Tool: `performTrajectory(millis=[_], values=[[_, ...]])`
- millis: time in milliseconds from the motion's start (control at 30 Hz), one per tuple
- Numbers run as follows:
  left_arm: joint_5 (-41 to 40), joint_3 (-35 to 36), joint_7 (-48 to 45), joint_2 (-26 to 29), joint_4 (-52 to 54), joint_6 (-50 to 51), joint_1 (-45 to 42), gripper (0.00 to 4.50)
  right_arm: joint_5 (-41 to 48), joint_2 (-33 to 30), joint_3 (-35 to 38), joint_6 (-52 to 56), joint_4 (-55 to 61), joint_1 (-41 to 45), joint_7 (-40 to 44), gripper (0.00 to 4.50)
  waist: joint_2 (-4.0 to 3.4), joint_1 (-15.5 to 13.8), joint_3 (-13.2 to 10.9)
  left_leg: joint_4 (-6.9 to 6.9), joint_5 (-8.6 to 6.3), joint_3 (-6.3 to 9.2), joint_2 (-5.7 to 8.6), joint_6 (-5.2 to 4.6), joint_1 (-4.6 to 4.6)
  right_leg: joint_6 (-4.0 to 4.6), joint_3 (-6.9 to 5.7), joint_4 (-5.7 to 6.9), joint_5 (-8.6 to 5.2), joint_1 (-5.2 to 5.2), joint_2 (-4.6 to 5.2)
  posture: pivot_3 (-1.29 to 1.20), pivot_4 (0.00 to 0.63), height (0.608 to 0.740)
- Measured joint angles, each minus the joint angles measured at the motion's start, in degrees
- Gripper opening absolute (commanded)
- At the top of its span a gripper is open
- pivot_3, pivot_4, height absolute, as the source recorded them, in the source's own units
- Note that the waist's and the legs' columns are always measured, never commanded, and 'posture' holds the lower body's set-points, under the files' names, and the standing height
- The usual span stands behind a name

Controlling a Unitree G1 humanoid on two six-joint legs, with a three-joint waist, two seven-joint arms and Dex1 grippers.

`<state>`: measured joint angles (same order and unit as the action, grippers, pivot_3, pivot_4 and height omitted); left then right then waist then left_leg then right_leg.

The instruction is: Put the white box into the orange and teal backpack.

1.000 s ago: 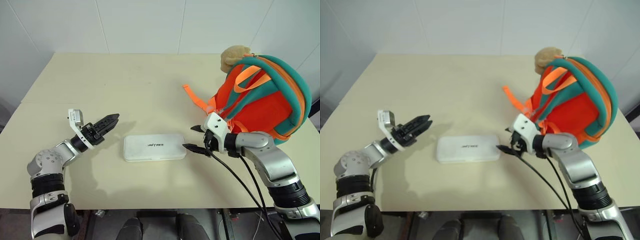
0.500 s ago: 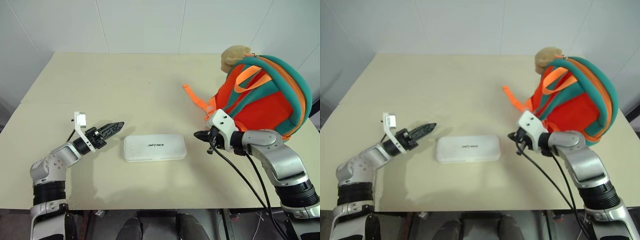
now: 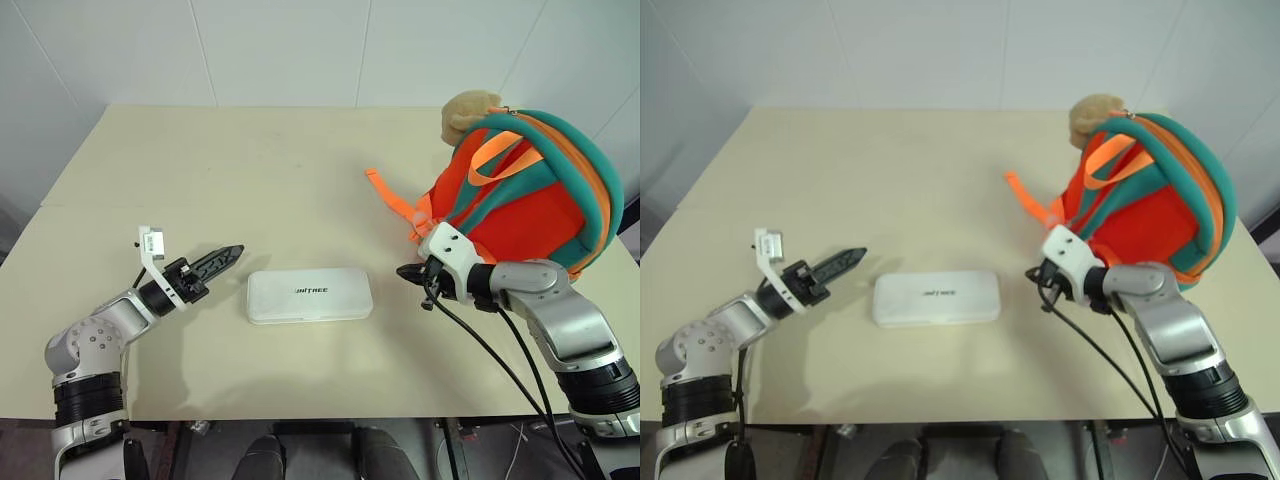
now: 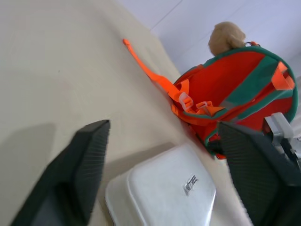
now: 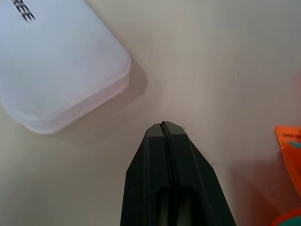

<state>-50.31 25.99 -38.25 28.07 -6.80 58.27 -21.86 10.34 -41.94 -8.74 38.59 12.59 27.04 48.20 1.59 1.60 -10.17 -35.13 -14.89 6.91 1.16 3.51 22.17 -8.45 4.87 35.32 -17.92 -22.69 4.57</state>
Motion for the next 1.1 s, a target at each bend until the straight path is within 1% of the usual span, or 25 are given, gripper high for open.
performTrajectory(millis=[300,467,600,867,1100], values=[[-1.4,0.2,4.9,-0.1,-1.4,5.7,-0.3,4.5,-2.9,-0.4,-3.8,-3.2,-3.1,0.6,1.7,0.12,-0.01,-0.1,0.0,-0.02,0.0,0.01,0.01,0.01,0.01,0.0,-0.01,-0.02,0.0,0.02,0.0,0.0,0.15,0.74],[-1.4,0.1,6.2,-0.7,-5.6,7.5,-3.7,4.5,-3.5,-0.2,-5.3,-3.8,-3.1,1.1,3.4,0.12,-0.01,-0.1,0.0,-0.02,0.01,0.01,0.02,0.02,0.01,0.0,-0.02,-0.01,0.0,0.02,0.0,0.0,0.15,0.74],[-2.2,0.2,7.1,-1.6,-10.8,12.3,-7.4,4.5,-3.5,0.5,-6.9,-3.9,-3.1,1.7,4.4,0.12,0.0,-0.1,0.0,-0.02,0.01,0.01,0.03,0.02,0.01,0.0,-0.03,-0.02,0.0,0.02,0.0,0.0,0.15,0.74],[-2.4,0.1,7.4,-3.5,-13.5,15.3,-9.9,4.5,-3.8,1.9,-7.3,-5.0,-3.1,2.8,4.9,0.12,-0.01,-0.1,0.0,-0.02,0.02,0.01,0.03,0.05,0.0,0.0,-0.03,-0.02,0.0,0.01,0.01,0.0,0.15,0.74],[-4.0,2.4,8.1,-4.1,-13.9,19.9,-10.0,4.5,-4.6,2.7,-7.3,-5.2,-3.1,3.2,4.9,0.12,0.0,-0.1,0.0,-0.02,0.01,0.02,0.03,0.06,0.01,0.0,-0.03,-0.03,0.0,0.01,0.01,0.0,0.15,0.74]])
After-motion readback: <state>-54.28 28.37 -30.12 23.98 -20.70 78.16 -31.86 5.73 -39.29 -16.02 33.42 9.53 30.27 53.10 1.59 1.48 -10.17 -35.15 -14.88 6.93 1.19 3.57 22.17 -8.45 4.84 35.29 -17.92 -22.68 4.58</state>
